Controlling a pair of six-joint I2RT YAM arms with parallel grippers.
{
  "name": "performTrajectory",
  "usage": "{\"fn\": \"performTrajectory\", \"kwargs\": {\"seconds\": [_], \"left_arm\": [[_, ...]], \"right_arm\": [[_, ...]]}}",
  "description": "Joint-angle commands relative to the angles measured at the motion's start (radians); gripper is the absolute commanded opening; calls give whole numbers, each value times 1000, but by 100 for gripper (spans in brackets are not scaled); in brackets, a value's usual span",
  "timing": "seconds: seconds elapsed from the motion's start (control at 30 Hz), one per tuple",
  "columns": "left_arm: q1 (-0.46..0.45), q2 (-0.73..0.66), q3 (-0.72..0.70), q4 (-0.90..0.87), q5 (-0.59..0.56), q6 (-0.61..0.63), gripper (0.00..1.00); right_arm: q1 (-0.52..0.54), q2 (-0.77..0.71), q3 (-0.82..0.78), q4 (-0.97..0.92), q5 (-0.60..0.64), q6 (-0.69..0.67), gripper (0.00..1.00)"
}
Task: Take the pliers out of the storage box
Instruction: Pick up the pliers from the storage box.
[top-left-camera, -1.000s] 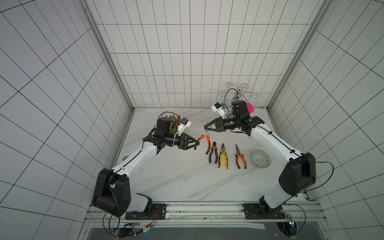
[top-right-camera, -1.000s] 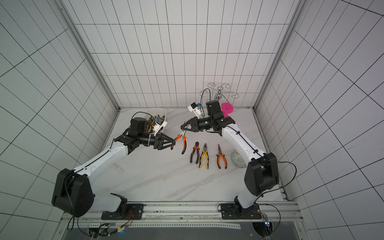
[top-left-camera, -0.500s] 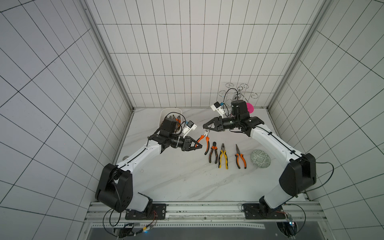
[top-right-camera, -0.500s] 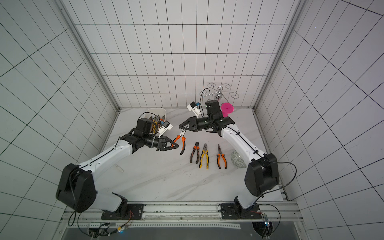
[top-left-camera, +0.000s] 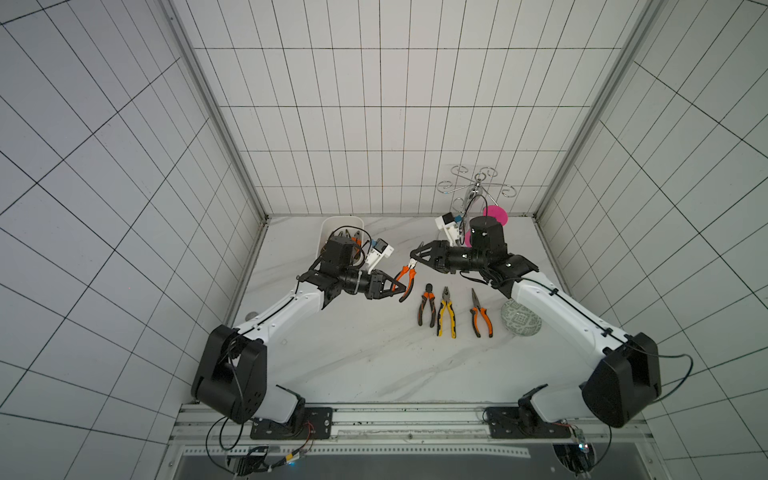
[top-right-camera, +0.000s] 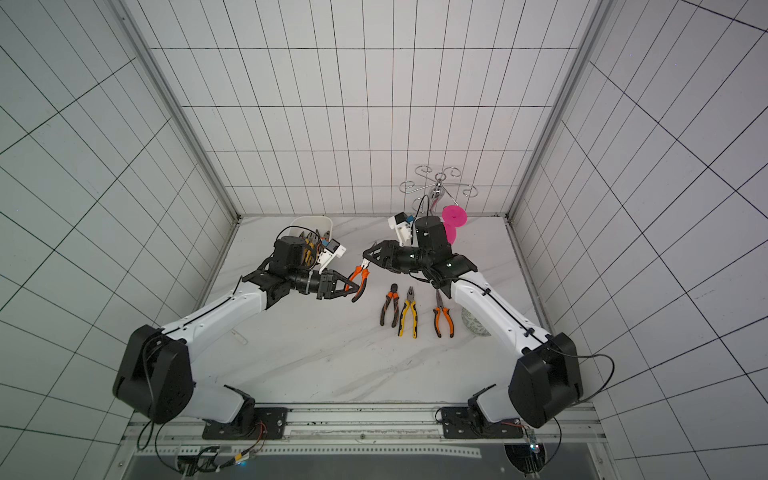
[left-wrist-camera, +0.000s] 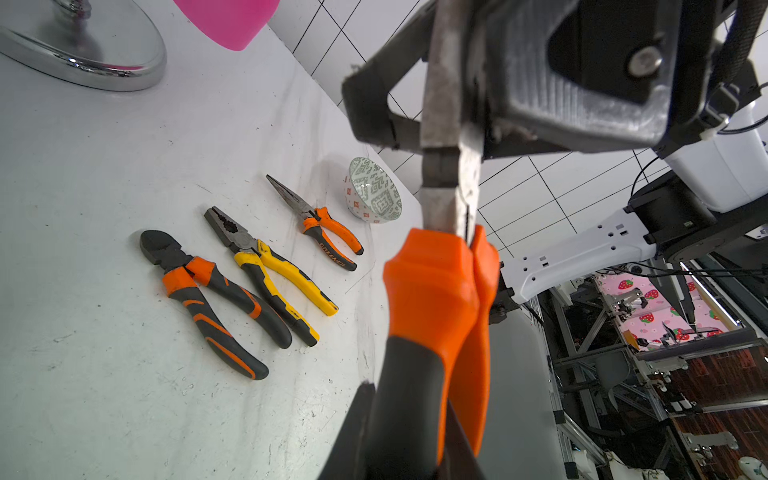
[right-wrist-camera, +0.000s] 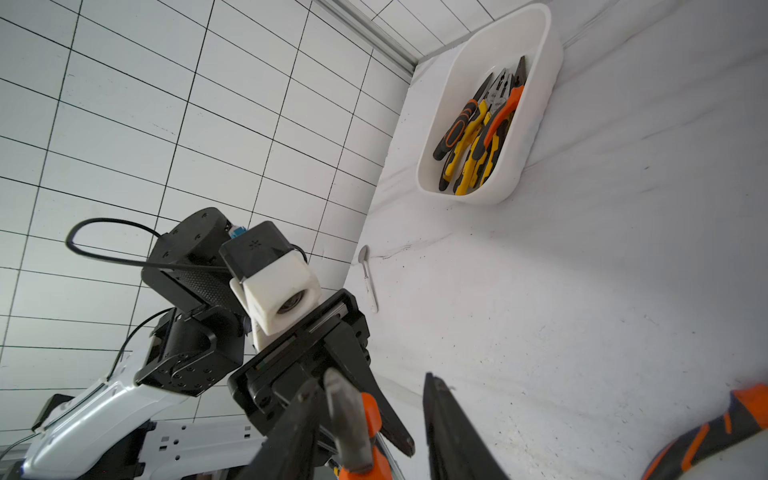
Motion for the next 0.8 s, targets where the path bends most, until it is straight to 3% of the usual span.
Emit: {"fn": "performTrajectory", "kwargs": {"seconds": [0.0,0.13,0.2,0.23,0.27,0.4,0.47,0.57,0.77], "left_arm": [[-1,-12,1,103,18,-38,0],[1,-10,-3,125,0,-56,0],[1,-8,-5,129,-5,-58,0],[1,-6,-6,127,-6,-57,1],[3,-11,-11,123,-14,-53,12],[24,-62,-45,71,-90,-12,78],[46,-106,-72,53,-88,7,92],[76,-191,-108,-19,-136,62,99],[74,-384,-179,-155,-356,207,99]], "right_arm": [[13,12,-17,47,7,12,20],[12,18,-15,53,4,14,12],[12,15,-16,55,6,7,0],[11,16,-16,54,5,2,0],[10,17,-14,53,4,-4,0],[2,41,-1,21,6,-51,0],[-1,62,24,-45,18,-115,0],[-5,106,57,-135,29,-219,0],[-10,234,101,-239,64,-386,0]]}}
